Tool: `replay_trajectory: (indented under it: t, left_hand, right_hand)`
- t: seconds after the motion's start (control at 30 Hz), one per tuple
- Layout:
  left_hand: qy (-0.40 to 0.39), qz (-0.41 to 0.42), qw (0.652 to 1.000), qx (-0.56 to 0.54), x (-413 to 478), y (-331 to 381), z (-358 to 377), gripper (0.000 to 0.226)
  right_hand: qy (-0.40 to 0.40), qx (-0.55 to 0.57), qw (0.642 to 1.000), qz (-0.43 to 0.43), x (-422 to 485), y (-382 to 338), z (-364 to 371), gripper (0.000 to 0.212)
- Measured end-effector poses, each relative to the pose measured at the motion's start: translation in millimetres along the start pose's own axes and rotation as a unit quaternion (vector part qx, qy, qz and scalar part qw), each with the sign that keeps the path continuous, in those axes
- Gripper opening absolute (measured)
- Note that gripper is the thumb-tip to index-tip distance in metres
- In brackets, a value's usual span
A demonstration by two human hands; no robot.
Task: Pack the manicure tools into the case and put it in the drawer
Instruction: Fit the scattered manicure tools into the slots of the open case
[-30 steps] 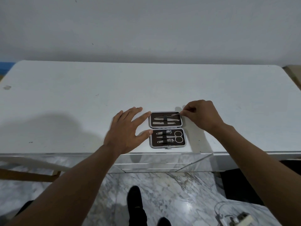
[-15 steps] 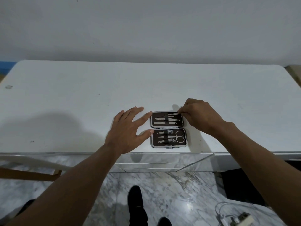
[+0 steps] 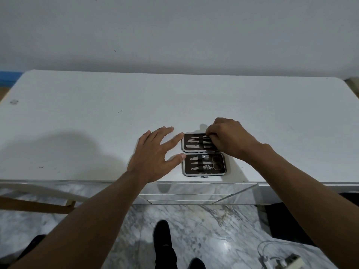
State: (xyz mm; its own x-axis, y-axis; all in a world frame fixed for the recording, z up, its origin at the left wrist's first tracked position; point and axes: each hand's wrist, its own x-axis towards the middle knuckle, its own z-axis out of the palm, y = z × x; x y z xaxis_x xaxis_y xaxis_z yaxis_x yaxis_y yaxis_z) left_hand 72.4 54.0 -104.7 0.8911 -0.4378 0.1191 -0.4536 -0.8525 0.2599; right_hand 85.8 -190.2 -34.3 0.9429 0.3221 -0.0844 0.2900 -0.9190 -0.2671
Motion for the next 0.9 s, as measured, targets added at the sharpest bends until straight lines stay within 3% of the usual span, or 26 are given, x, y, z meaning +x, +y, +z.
replay_trajectory:
  t: [0.9]
  left_hand:
    - [-0.002,-0.002,1.0,-0.012,-0.1,-0.8,0.0,0.064]
  right_hand:
    - [0.026,0.032,0.999,0.023,2.1,-3.0,10.9,0.021]
